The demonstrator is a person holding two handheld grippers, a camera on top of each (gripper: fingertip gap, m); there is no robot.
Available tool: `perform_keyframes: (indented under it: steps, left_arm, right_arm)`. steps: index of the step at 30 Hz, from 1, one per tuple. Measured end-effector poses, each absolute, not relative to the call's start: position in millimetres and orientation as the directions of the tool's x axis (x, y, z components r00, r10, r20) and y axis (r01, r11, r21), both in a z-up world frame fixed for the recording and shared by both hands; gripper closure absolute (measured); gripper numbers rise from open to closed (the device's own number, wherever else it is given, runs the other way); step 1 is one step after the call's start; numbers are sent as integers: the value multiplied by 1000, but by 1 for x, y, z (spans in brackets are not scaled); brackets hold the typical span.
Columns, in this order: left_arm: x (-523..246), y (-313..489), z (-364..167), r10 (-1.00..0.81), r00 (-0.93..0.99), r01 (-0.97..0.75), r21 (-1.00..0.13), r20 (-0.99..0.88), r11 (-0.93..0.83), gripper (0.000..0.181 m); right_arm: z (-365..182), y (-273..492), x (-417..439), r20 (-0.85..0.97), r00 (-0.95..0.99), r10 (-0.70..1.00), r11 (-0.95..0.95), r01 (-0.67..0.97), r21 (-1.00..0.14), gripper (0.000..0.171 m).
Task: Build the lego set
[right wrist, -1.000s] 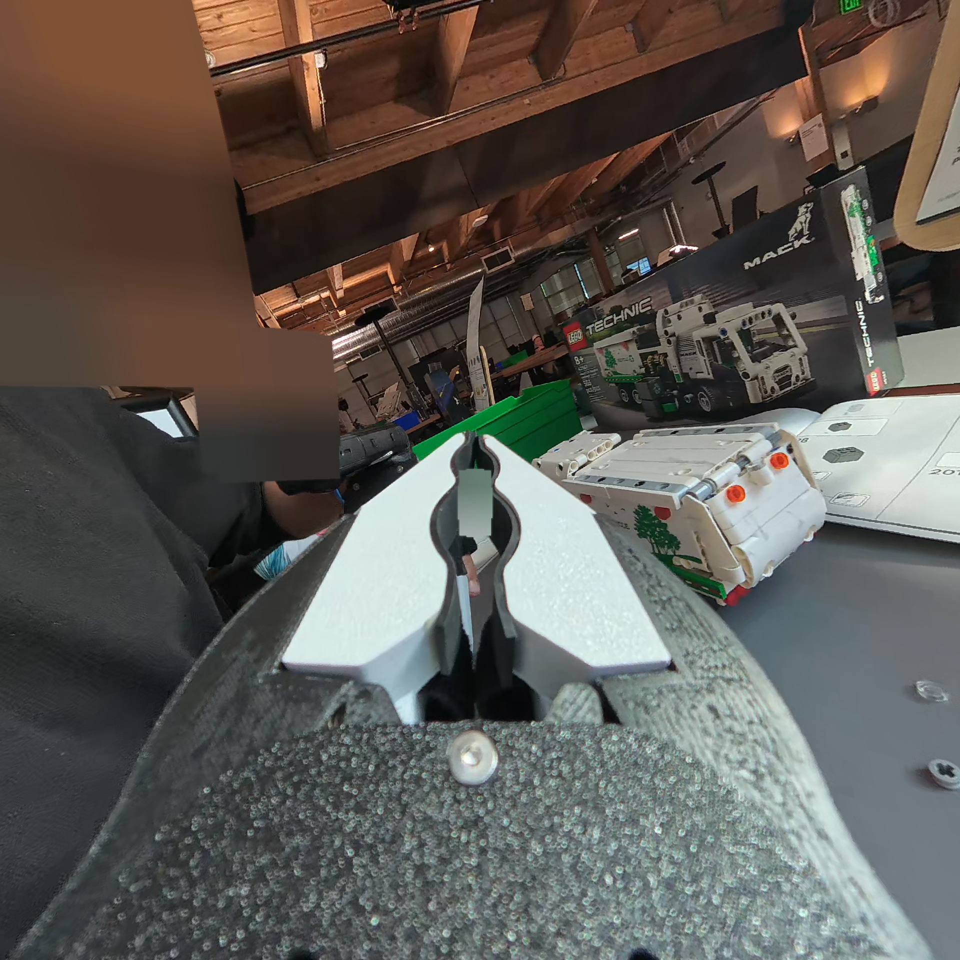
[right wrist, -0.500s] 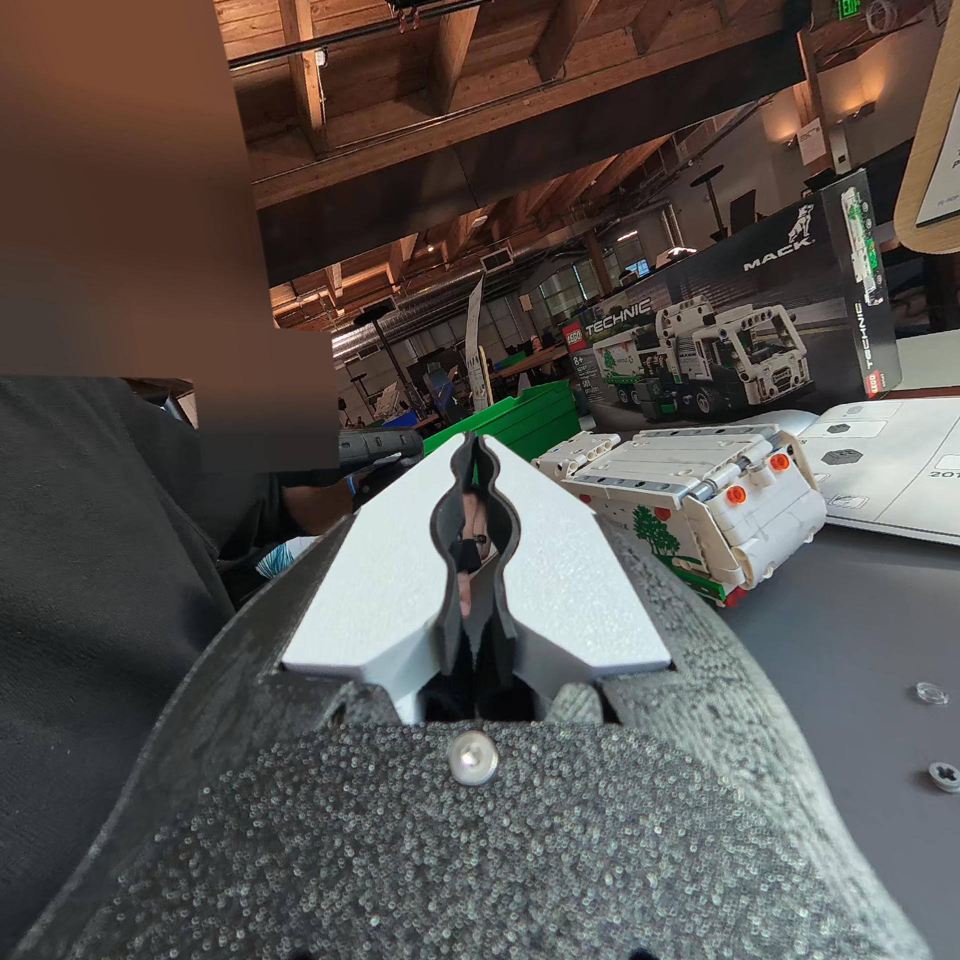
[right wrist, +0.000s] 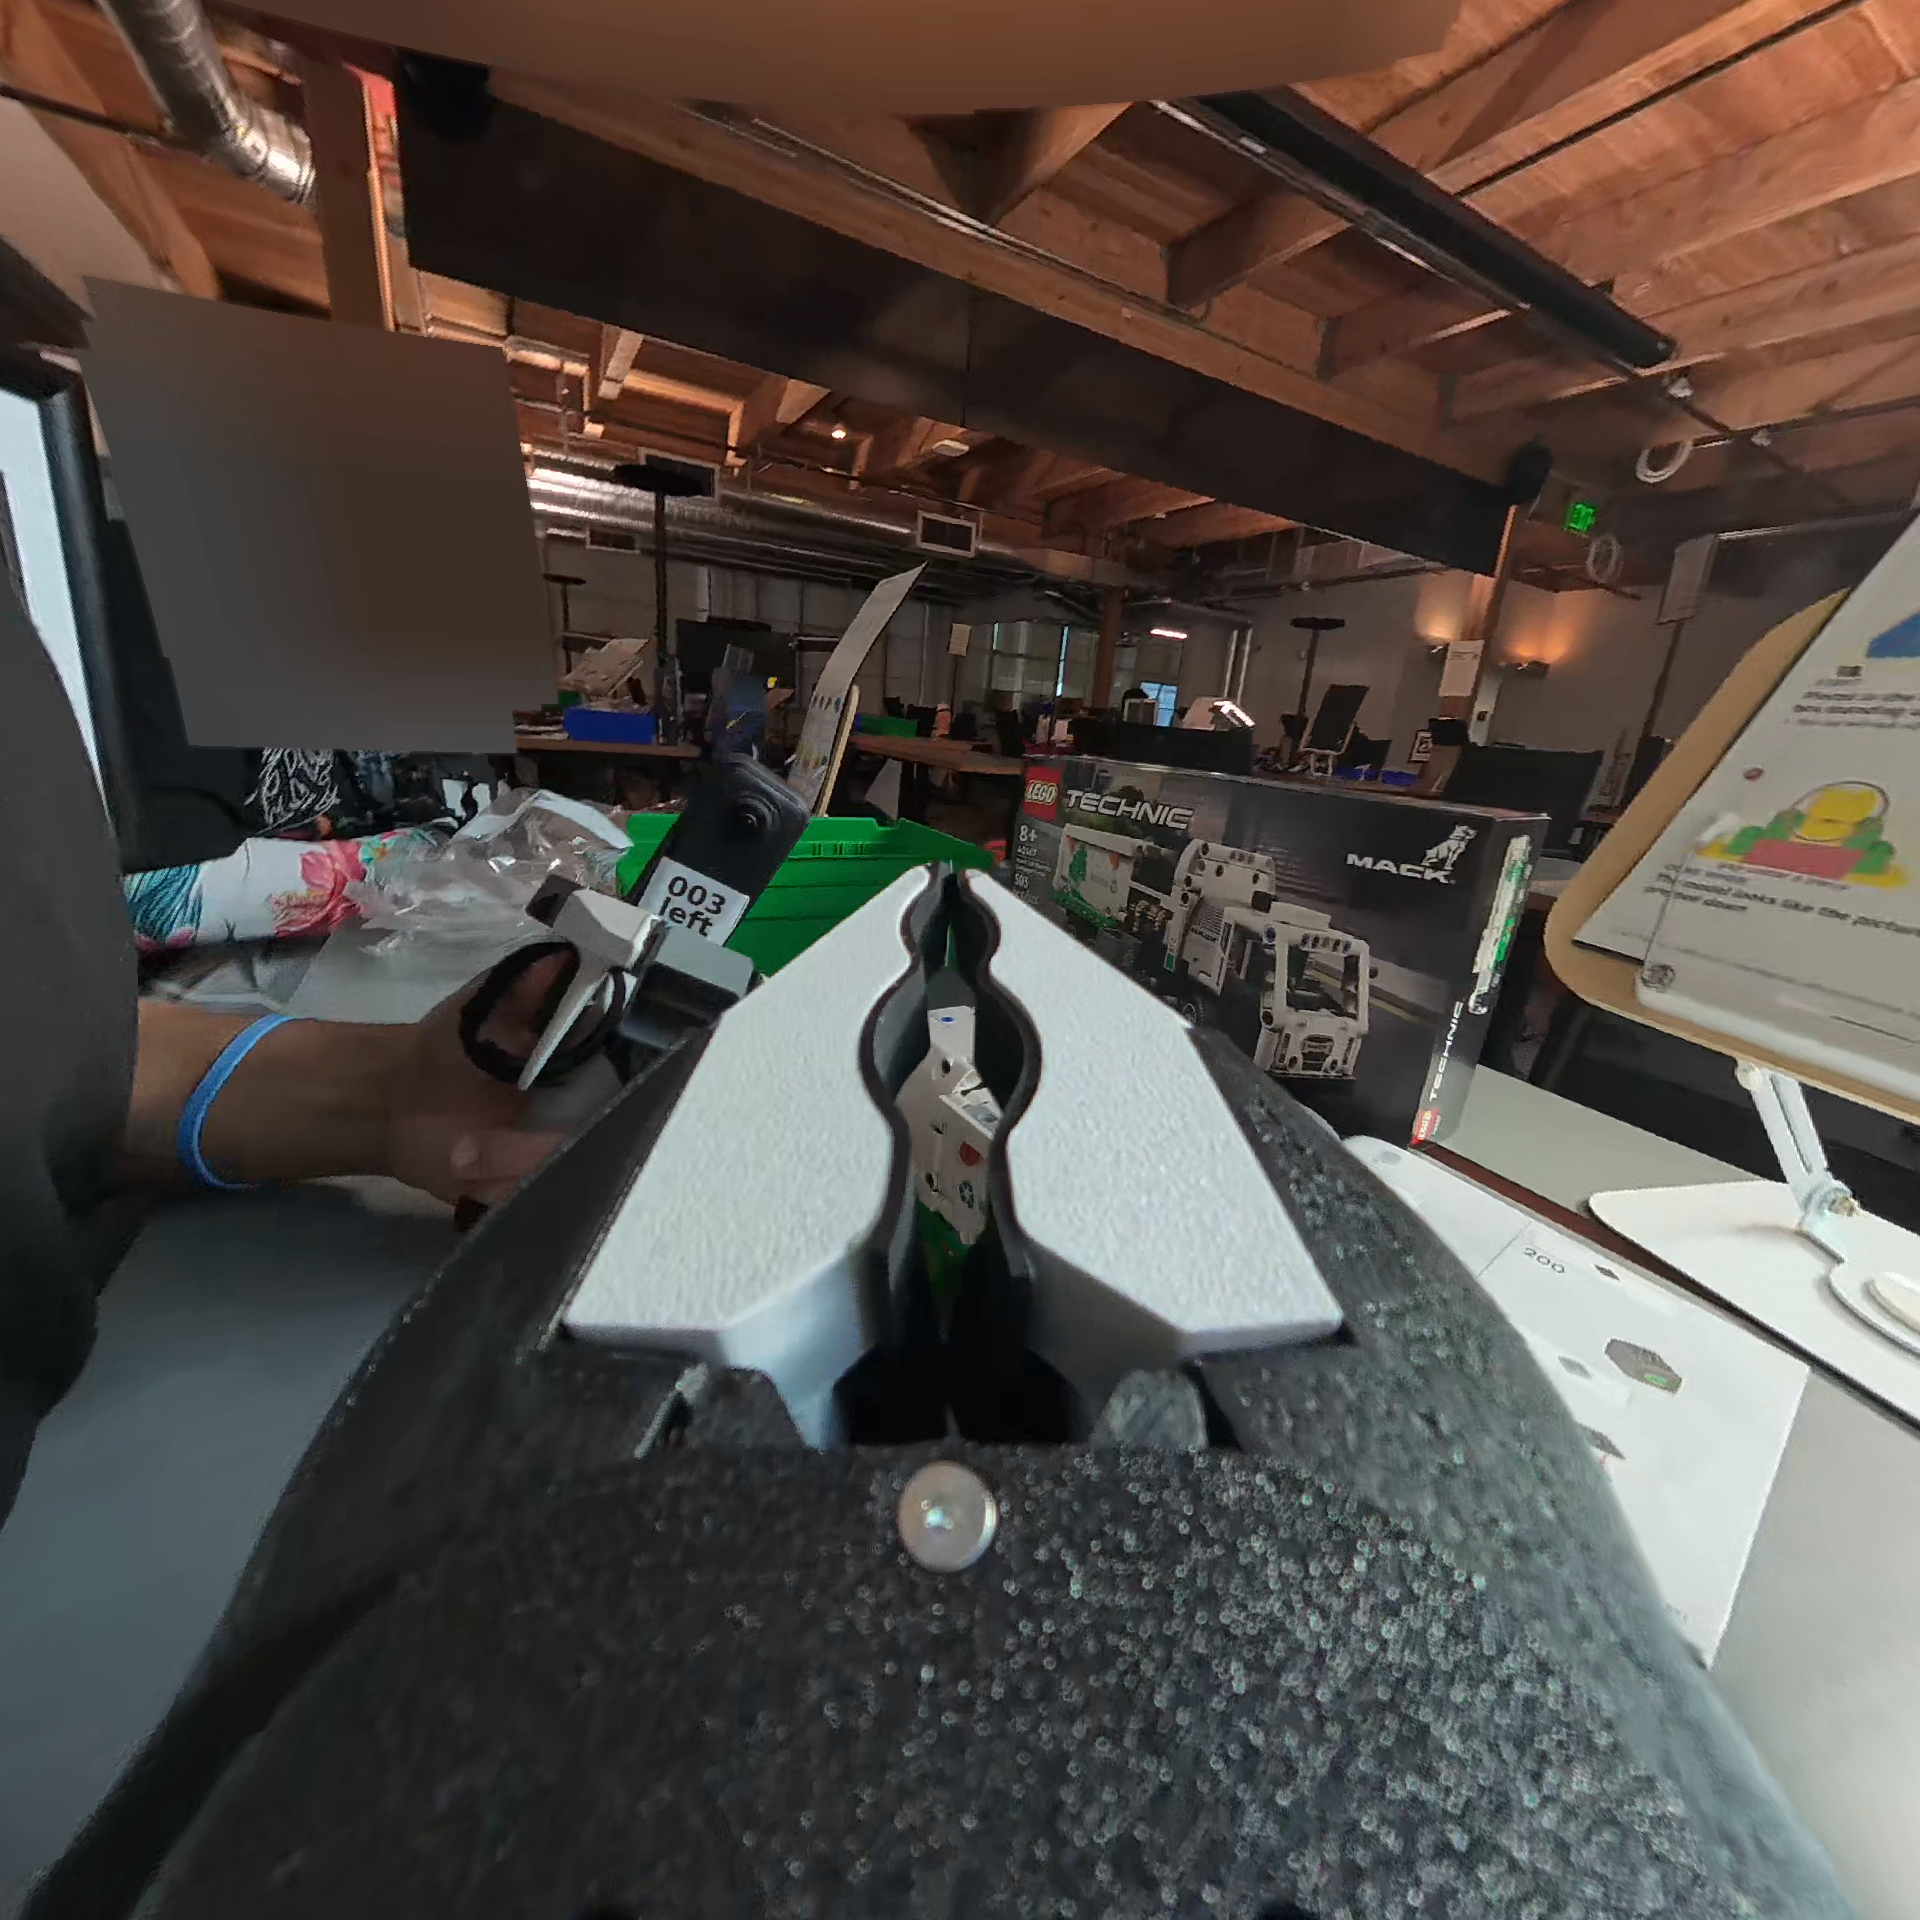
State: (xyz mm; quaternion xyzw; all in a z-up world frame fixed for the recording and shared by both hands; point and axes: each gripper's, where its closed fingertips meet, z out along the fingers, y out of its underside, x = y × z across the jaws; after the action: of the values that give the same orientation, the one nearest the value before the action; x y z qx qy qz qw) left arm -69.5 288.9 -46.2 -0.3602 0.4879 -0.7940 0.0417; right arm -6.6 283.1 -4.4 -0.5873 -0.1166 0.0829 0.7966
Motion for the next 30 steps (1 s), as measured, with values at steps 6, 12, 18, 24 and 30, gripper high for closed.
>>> perform_keyframes:
  steps: [6,12,18,24,30]
  left_arm:
    - [-65,289,-55,-415,-760,-300,-836,501,-459,156]
    - [-64,274,-73,-402,-746,-356,-828,531,-433,157]
    - [-60,277,-73,-362,-732,-385,-789,577,-478,157]
    - [-59,281,-72,-381,-722,-367,-786,578,-498,157]
    - [-59,286,-68,-368,-723,-357,-771,585,-527,157]
  right_arm:
    - [-14,308,1,170,917,360,240,85,-967,171]
    - [-22,307,-12,206,919,336,311,98,-945,171]
    - [-28,295,-25,178,879,443,261,63,-963,171]
    - [-41,299,-37,34,887,460,140,-35,-990,171]
    - [-47,300,-41,-40,885,464,69,-81,-994,171]
